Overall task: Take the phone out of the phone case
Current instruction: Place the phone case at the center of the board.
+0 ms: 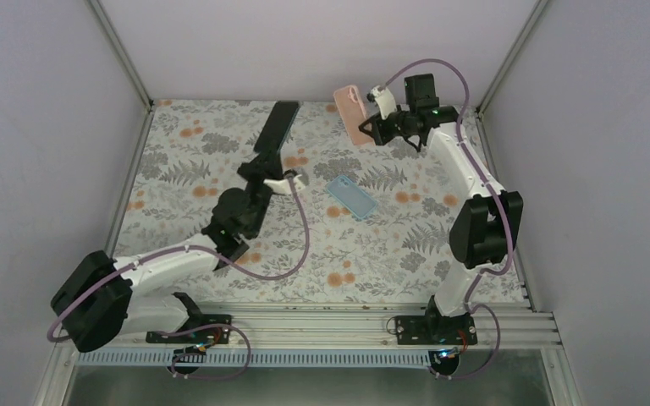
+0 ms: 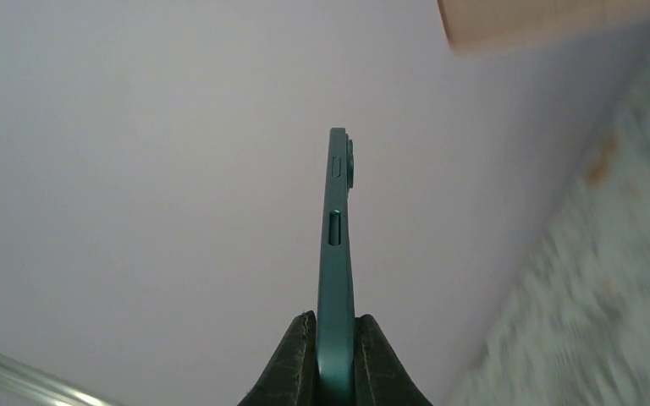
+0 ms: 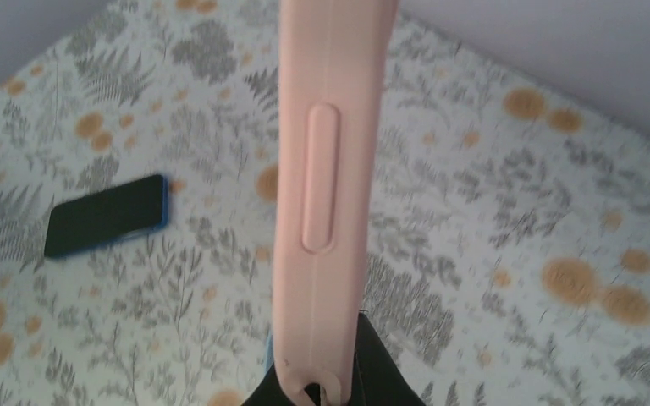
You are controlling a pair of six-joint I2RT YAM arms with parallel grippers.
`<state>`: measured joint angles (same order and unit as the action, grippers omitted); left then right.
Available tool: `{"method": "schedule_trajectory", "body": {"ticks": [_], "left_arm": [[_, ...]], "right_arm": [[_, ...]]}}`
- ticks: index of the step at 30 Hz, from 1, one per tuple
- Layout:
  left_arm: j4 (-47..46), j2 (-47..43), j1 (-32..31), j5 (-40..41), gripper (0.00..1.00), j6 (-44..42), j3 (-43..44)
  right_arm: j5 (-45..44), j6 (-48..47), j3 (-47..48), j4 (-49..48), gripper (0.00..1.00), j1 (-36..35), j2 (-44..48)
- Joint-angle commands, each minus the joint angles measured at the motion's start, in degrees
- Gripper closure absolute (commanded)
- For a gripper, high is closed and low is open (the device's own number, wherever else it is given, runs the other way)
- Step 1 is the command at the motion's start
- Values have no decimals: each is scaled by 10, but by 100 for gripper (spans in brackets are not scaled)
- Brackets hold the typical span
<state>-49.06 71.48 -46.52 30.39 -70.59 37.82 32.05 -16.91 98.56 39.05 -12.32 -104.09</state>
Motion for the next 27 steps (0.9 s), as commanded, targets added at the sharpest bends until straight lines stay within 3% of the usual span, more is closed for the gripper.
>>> {"method": "schedule_trajectory", "body": {"ticks": [1,9,17,21,23,27], "left_arm": [[7,-50,60,25,98,-45,-98],[30,-76,275,-51,98,-44,-227],[-108,22,348,-79,98,-62,-317],[-123,67,379,-96,98,-60,-326],[-106,72,385,-103,98,-63,-326],[22,57,386,-122,98,-48,-309]], "right_arm": [[7,-66,-63,95,97,8,28],[17,-135,-186,160,97,107,51],[19,-161,-262,154,96,168,12],[4,-154,-267,154,96,177,2],[-7,-151,-264,157,96,181,1],[-30,-158,-250,182,79,187,-14]]}}
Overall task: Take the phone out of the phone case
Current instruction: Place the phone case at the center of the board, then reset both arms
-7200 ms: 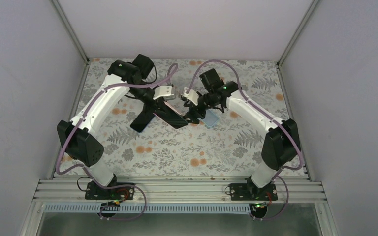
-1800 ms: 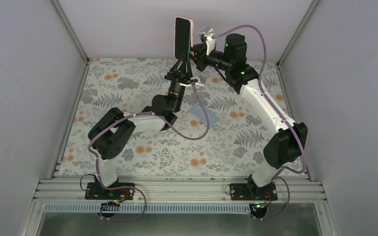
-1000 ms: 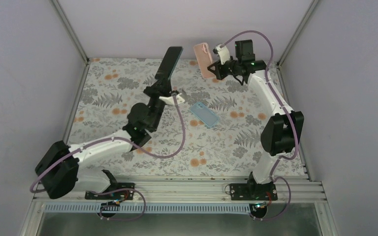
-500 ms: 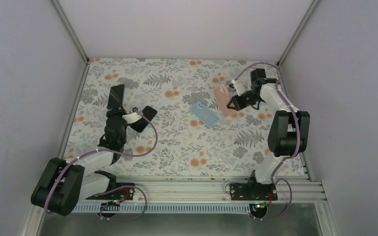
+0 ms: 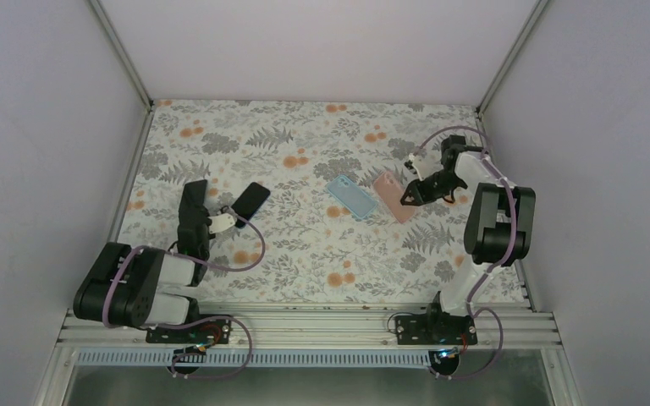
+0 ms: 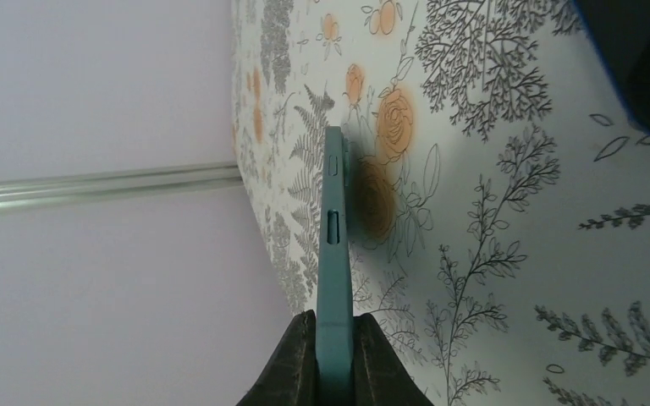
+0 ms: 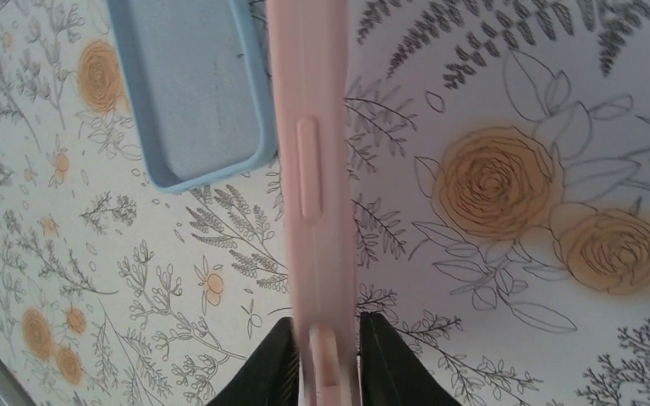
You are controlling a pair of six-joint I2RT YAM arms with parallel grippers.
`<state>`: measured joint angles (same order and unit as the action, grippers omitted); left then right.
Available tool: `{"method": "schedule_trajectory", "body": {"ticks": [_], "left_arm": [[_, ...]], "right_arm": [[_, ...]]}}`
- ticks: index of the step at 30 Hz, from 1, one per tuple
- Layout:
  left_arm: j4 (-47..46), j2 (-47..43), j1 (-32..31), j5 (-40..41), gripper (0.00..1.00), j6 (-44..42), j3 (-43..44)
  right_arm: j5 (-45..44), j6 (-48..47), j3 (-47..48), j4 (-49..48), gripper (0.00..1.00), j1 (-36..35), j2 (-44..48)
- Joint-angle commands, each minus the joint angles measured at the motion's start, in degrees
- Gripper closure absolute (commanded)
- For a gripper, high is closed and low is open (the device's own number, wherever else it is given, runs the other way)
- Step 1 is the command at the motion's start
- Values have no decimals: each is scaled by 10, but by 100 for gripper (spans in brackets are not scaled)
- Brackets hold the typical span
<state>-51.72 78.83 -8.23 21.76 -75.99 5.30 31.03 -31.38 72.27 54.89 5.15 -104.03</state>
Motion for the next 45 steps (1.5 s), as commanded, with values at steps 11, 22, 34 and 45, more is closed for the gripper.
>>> {"method": "schedule_trajectory", "body": {"ticks": [11,22,34,45], "left_arm": [[363,-76,7,-112,92,17,47],[912,-174,8,-254,6,123,244],[1012,-200,111,-423,0,319,641],[780,-220,272,-380,0,502,572]], "right_arm": [[-204,-39,54,64,0,27,55],[-387,-32,187,75,0,27,208],[-365,94,12,-260,0,34,439],[-312,192,-250,-455,0,35,553]]}}
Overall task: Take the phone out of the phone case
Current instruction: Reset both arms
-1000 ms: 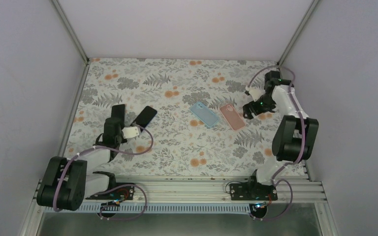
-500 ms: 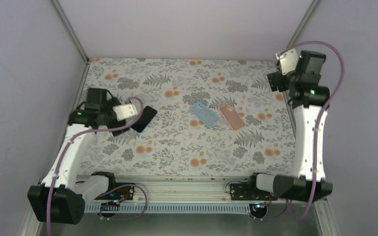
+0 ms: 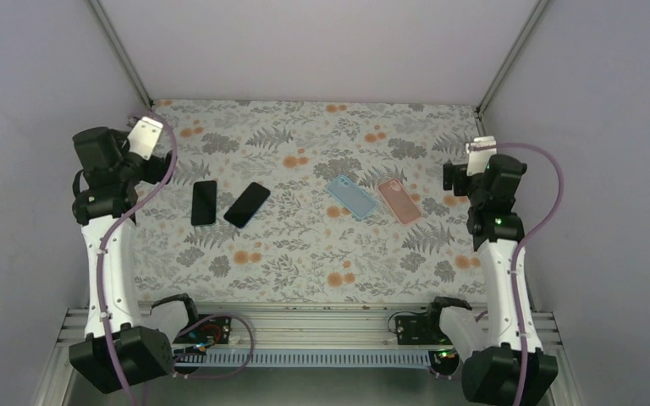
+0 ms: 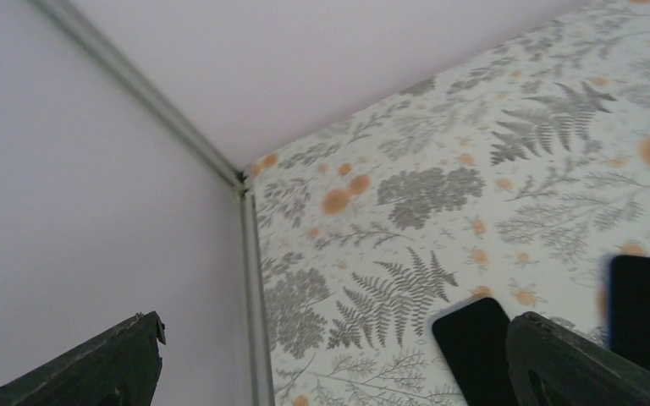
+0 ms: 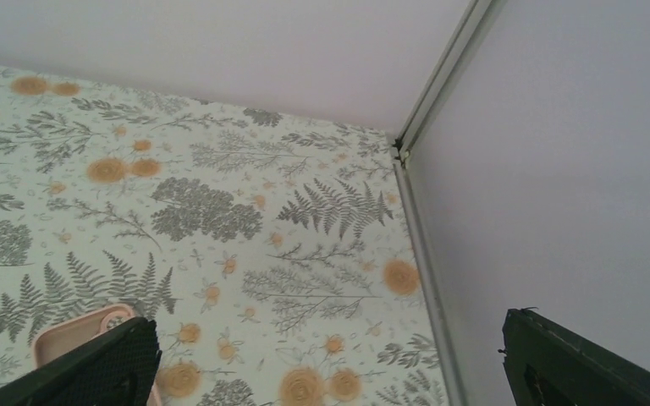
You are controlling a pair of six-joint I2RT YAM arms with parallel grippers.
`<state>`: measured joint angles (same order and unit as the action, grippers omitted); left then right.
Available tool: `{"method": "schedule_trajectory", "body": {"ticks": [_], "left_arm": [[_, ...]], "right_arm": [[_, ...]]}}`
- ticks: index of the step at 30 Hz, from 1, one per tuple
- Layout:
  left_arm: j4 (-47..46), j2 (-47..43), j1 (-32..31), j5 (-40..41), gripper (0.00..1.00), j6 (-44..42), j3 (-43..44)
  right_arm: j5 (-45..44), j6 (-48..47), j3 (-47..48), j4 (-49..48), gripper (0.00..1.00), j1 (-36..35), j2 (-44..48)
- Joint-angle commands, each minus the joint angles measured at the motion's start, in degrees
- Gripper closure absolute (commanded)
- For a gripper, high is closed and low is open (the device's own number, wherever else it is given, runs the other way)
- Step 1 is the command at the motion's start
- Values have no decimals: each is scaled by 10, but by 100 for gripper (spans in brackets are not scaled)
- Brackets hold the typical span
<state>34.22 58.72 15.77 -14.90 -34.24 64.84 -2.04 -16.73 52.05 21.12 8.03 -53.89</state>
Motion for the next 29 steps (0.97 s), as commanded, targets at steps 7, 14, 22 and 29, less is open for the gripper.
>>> {"method": "schedule_trajectory", "body": {"ticks": [7,14,22,29], "left_arm": [[-110,-32,37,-54,0,131,-87],[-111,-47,58,-101,0,132,-107],[-124,-58,69,-121,0,130,-136],[-117,-47,69,-141,0,128,-126]], "right_arm": [[29,105,-44,-96,0,3,23],[-17,79,-60,-122,0,-51,-5],[-59,69,-68,-134,0,-89,-15],[-58,51,-73,-132,0,-91,-19]]}}
